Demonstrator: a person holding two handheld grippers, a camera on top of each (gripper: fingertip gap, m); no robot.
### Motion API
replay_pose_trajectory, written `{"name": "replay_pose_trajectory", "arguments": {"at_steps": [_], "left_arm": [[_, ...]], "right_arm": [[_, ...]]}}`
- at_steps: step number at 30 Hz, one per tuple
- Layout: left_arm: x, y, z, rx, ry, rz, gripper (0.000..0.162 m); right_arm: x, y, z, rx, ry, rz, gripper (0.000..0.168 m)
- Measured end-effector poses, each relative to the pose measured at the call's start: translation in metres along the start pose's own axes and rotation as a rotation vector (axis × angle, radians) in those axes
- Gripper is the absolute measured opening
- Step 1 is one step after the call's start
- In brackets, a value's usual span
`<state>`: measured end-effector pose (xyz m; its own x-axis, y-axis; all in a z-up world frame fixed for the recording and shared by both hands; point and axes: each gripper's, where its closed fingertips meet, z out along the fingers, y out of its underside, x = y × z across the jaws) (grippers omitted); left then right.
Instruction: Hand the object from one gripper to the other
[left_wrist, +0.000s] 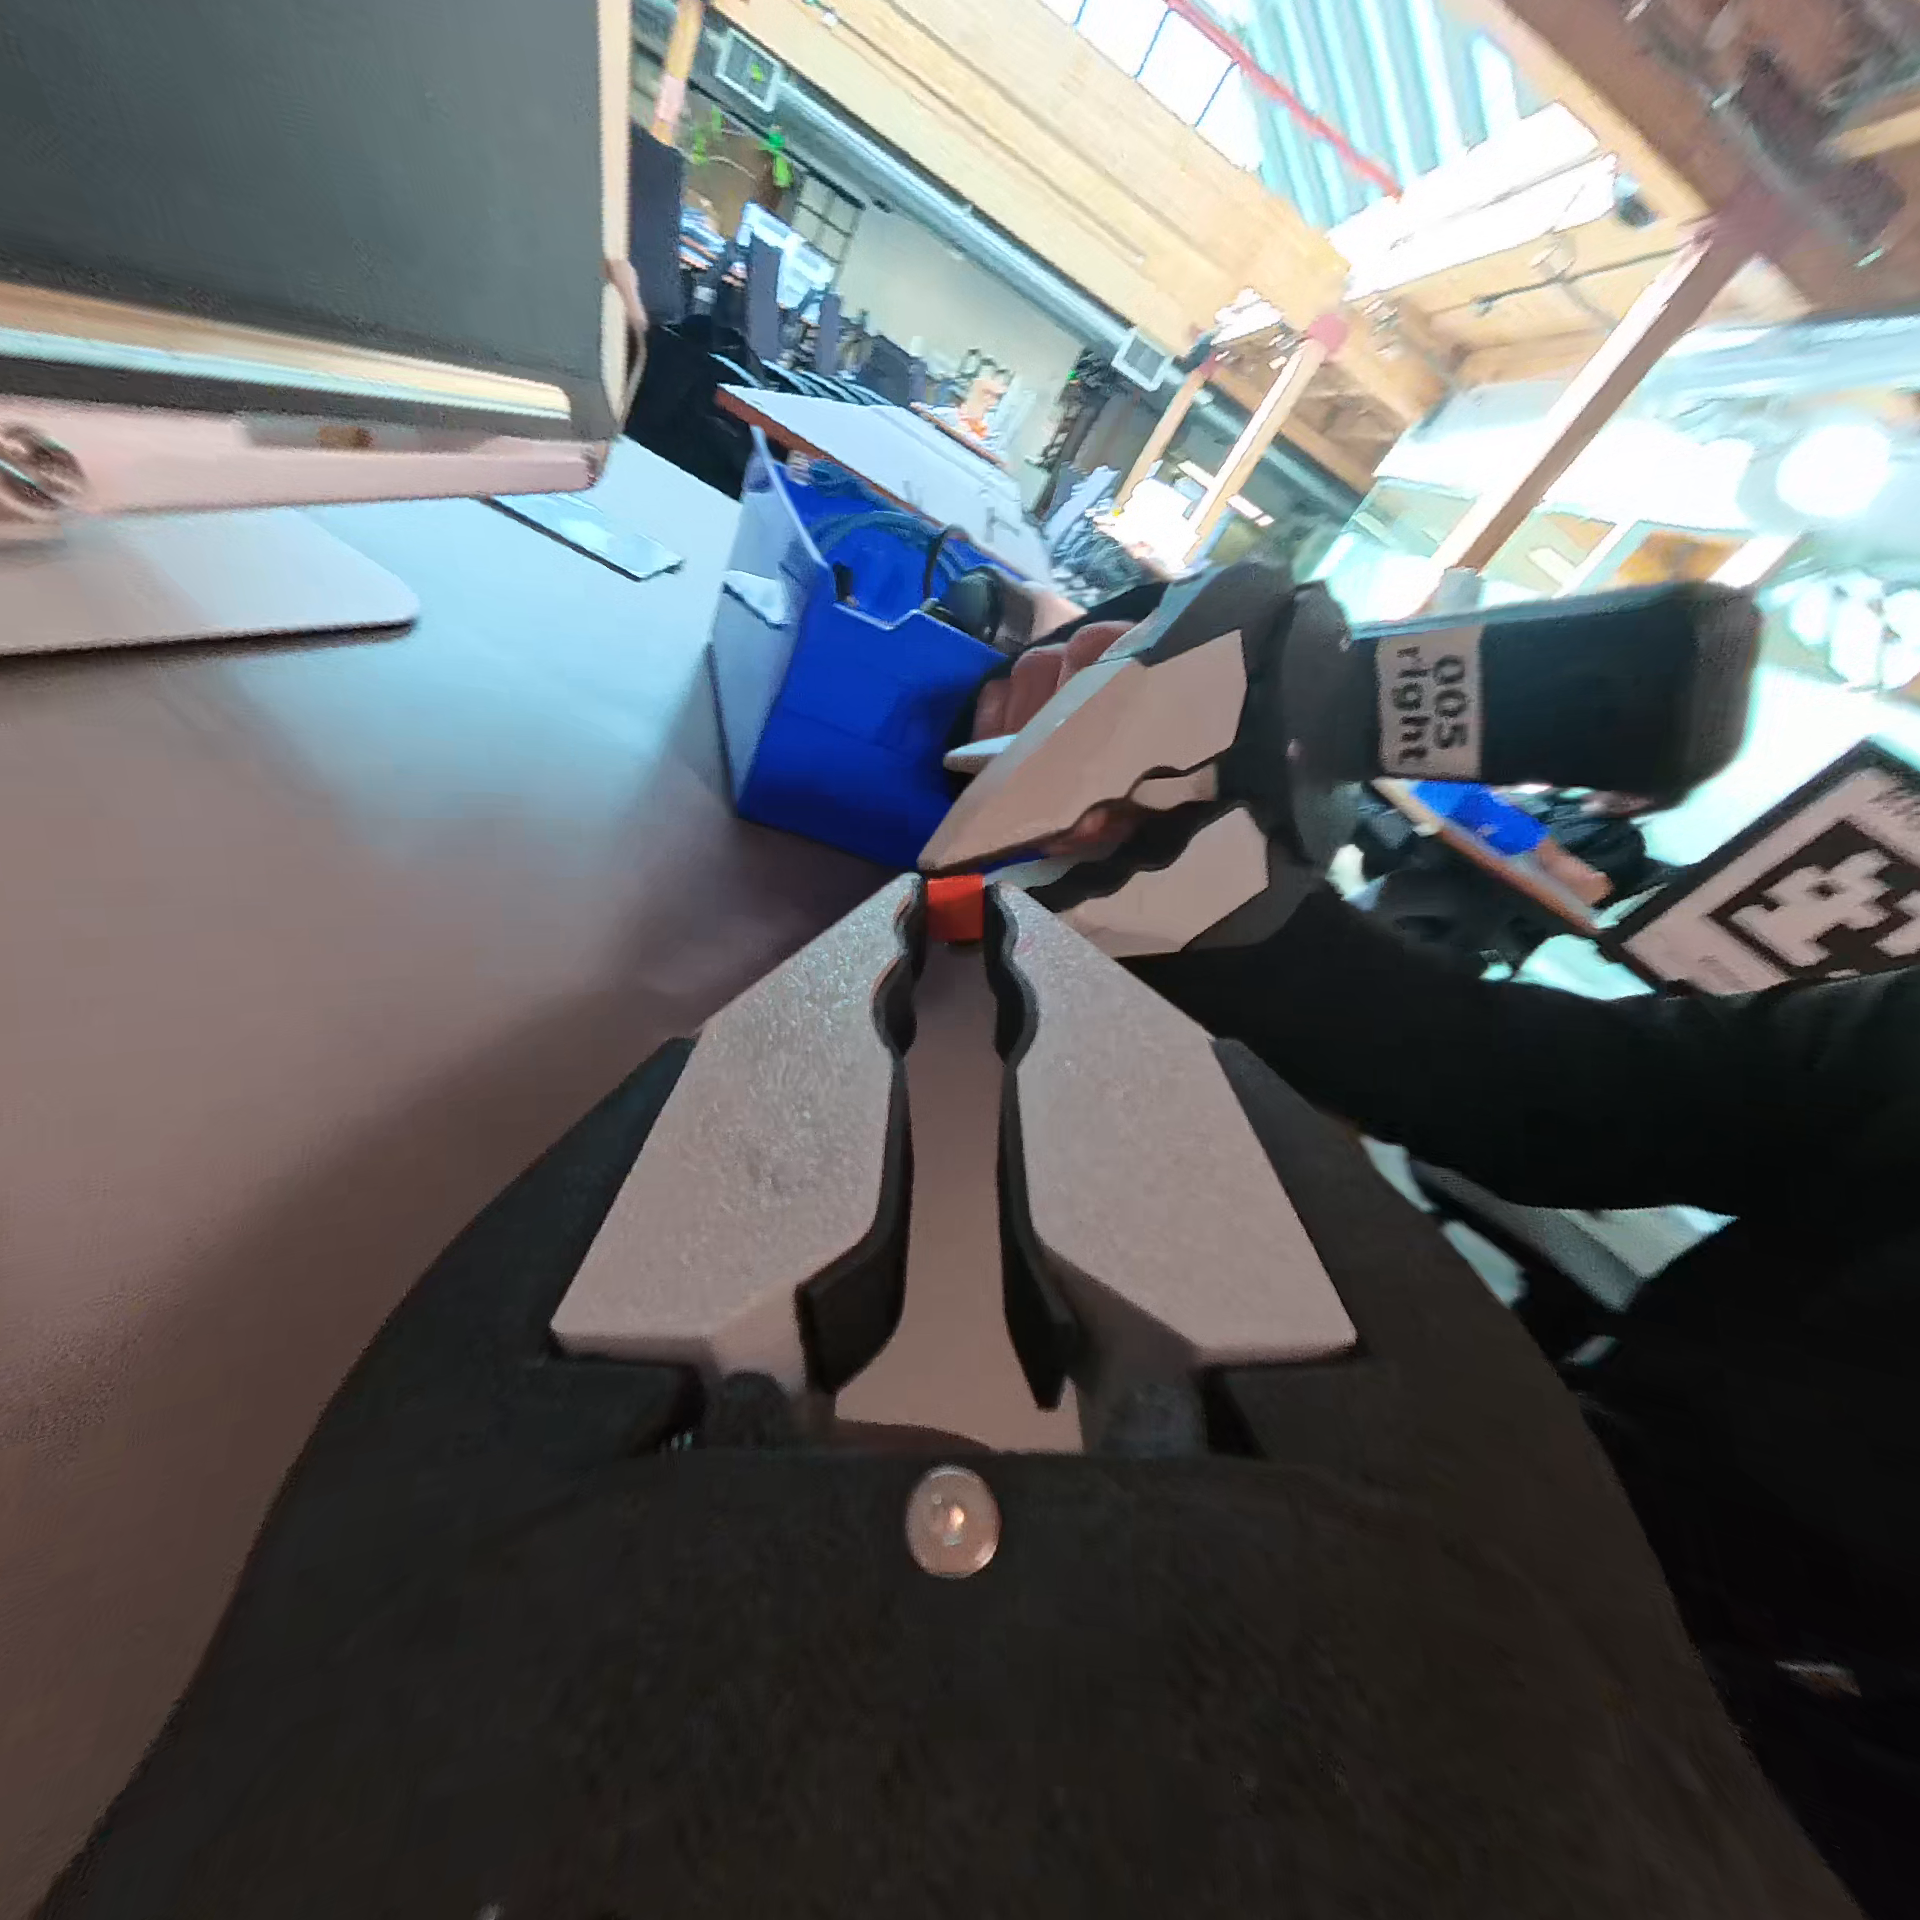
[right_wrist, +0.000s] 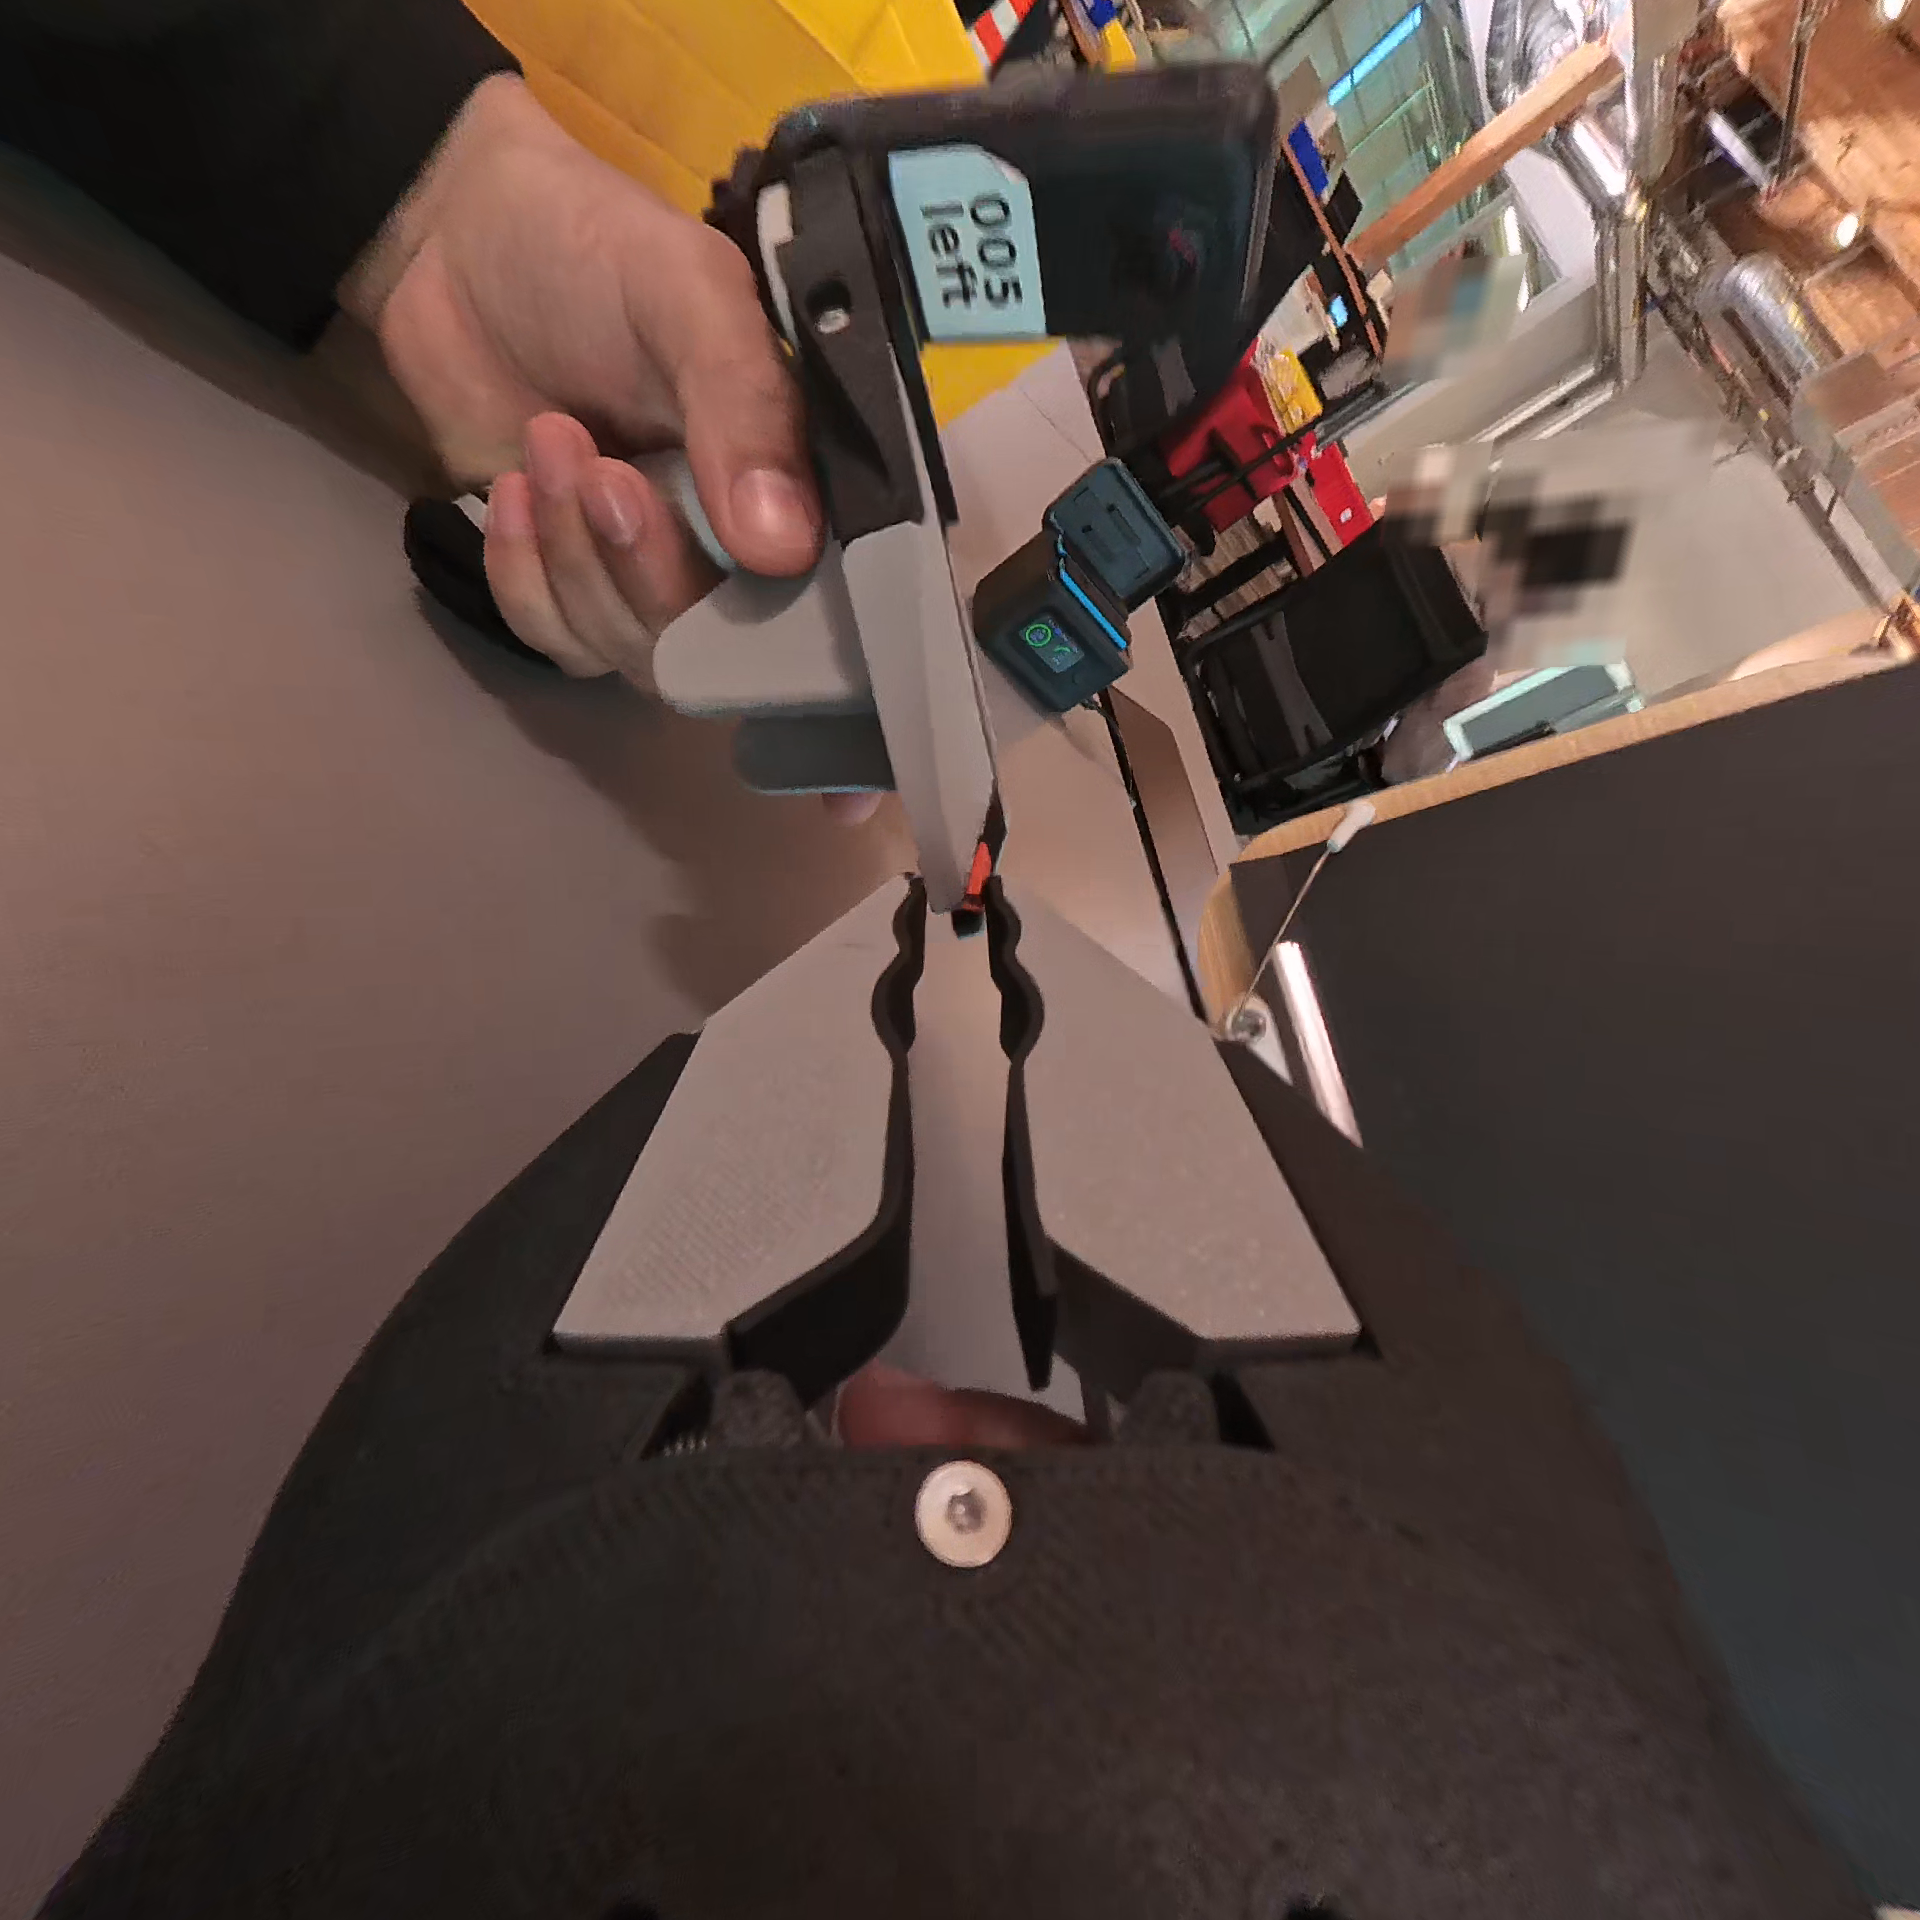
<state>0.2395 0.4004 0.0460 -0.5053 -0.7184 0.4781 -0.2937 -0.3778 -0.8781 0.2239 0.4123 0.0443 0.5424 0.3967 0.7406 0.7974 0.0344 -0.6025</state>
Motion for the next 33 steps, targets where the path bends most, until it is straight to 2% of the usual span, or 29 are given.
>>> {"name": "replay_pose_trajectory", "arguments": {"at_steps": [4, 6, 9, 10, 16, 20, 27, 33], "left_arm": [[-0.006, -0.014, -0.005, 0.060, -0.161, 0.285, 0.007], [-0.011, -0.023, -0.012, 0.098, -0.287, 0.514, 0.007], [-0.029, -0.031, -0.025, 0.058, -0.597, 0.933, 0.007], [-0.030, -0.031, -0.024, 0.032, -0.647, 1.022, 0.007], [-0.021, -0.017, -0.003, -0.113, -0.731, 1.413, 0.008], [-0.022, -0.016, -0.001, -0.133, -0.743, 1.456, 0.008], [-0.022, -0.018, -0.002, -0.136, -0.769, 1.471, 0.008], [-0.022, -0.016, -0.001, -0.152, -0.763, 1.458, 0.008]], "right_arm": [[0.003, 0.015, 0.002, -0.058, -0.029, 0.164, 0.011], [0.000, 0.016, 0.003, -0.055, -0.080, 0.273, 0.016], [0.005, 0.018, 0.004, -0.059, -0.090, 0.406, 0.015], [0.006, 0.016, 0.005, -0.043, -0.099, 0.452, 0.015], [0.011, 0.014, 0.006, 0.029, -0.167, 0.725, 0.022], [0.014, 0.005, 0.002, 0.111, -0.230, 0.841, 0.021], [0.013, 0.008, 0.005, 0.118, -0.256, 0.927, 0.012], [0.013, 0.007, 0.006, 0.150, -0.290, 0.992, 0.012]]}}
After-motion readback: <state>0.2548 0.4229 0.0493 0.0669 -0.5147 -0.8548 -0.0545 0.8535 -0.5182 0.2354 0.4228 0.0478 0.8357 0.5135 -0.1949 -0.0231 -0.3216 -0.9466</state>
